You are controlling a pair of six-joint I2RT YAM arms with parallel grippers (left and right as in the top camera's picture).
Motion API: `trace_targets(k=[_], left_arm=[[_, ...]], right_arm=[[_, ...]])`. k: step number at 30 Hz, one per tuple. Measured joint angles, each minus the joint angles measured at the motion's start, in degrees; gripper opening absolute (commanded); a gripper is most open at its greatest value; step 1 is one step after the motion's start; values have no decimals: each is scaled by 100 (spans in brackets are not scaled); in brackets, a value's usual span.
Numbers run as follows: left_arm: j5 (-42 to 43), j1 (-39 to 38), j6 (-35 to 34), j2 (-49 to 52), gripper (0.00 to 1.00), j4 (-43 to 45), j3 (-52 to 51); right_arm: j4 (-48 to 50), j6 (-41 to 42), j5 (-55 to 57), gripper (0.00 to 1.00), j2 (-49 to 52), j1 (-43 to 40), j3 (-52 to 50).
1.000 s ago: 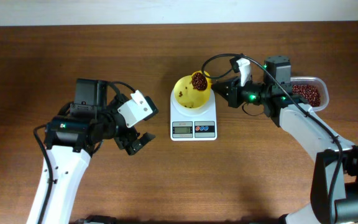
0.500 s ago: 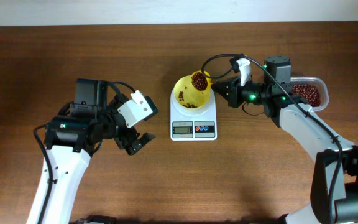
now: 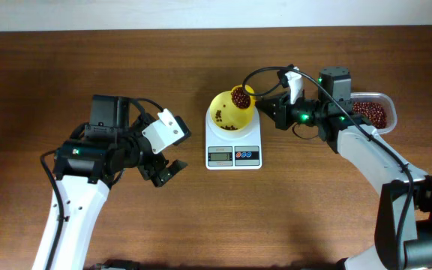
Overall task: Scoop item into bowl and weigh 50g on scale
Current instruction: 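Tilt the scoop with the right gripper to pour beans into the bowl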
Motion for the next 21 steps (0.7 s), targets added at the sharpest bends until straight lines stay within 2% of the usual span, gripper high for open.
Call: trace_targets(k=[21], left_arm=[[0, 0, 0, 0, 99, 0, 0]], right_arm=[[367, -17, 170, 4, 70, 28, 0]])
